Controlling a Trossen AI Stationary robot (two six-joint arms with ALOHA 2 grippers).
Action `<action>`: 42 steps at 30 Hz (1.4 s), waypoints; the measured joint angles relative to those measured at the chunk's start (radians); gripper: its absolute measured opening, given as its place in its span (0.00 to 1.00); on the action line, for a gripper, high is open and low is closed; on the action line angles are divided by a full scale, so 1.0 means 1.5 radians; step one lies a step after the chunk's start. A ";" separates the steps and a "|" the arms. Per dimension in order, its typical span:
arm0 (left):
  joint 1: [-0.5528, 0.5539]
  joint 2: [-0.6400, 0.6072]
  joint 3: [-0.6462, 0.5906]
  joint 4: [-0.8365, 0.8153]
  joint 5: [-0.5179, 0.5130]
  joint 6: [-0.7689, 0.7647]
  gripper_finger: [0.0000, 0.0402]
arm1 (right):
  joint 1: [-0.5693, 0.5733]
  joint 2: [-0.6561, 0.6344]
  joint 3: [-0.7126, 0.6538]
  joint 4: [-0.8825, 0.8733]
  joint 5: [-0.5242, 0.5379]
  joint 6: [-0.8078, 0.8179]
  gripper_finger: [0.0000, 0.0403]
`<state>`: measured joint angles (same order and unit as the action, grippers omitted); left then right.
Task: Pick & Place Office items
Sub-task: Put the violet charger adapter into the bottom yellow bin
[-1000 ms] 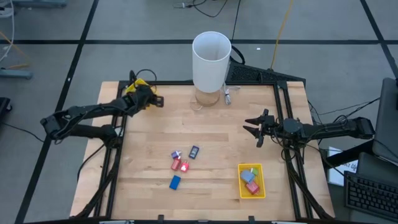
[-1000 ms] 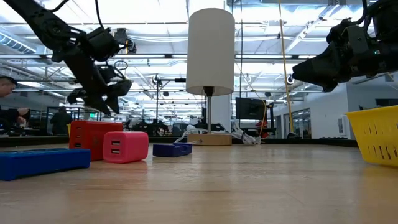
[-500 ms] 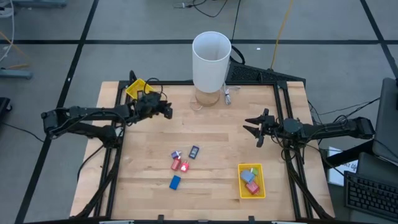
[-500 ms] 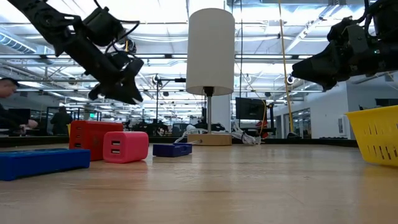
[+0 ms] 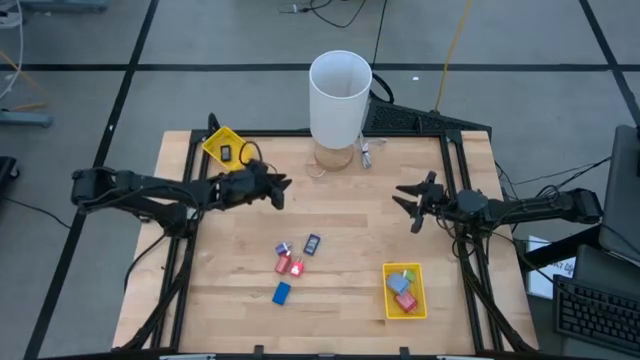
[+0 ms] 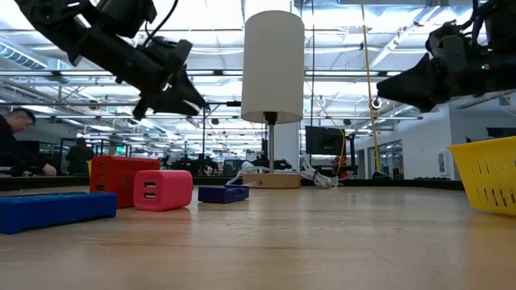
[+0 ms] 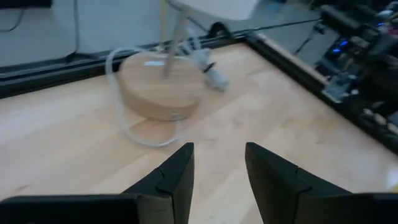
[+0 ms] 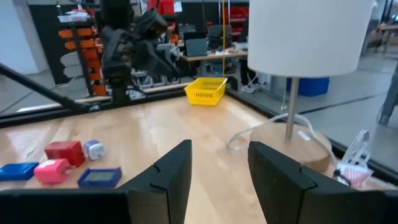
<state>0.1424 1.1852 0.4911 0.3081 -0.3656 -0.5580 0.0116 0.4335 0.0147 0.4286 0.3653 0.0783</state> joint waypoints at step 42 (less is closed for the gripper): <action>-0.250 0.329 0.334 -0.640 0.173 -0.136 0.52 | -0.208 0.093 0.000 0.241 -0.176 -0.113 0.36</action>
<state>-0.2331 1.6782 0.9927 -0.6522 -0.1061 -0.7617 -0.3004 0.5723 0.0147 0.7903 0.1011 -0.0917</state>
